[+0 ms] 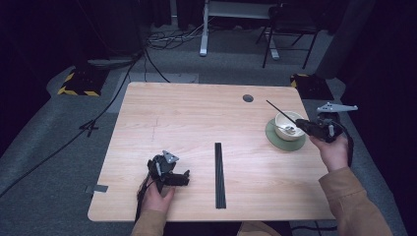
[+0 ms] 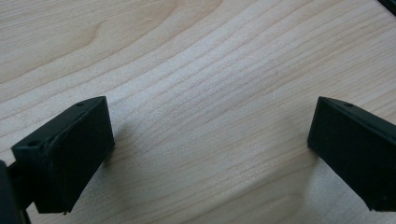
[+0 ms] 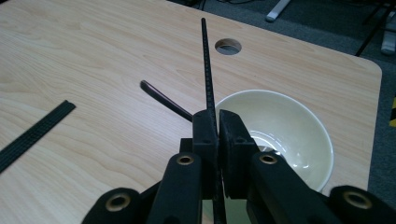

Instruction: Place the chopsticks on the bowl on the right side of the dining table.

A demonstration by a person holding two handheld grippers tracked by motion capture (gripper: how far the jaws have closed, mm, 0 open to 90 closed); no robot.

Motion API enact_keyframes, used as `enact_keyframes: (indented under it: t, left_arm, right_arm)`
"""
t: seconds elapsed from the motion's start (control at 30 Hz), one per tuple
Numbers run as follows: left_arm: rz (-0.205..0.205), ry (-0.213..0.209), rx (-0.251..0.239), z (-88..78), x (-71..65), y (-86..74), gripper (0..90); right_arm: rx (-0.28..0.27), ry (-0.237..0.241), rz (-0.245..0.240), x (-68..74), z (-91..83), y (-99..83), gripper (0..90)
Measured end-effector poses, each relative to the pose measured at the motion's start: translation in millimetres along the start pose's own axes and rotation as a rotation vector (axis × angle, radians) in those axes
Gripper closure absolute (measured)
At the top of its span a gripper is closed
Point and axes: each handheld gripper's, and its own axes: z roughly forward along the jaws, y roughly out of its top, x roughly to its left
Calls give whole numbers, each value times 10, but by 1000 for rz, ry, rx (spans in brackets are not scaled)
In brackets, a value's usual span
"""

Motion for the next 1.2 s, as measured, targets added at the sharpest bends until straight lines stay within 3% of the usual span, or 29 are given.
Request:
enact_keyframes:
  t: [0.17,0.33,0.63,1.2]
  left_arm:
    - [-1,1,-1,1,-1,0,6]
    - [-2,1,-1,1,-1,0,6]
    - [-1,1,-1,1,-1,0,6]
    - [-1,1,-1,1,-1,0,6]
  right_arm:
    - [30,-18,-22,-57,166,19,859]
    - [55,-11,13,-146,317,-6,859]
    - [105,-53,3,-205,540,-94,859]
    - [141,-57,20,-282,657,-158,845]
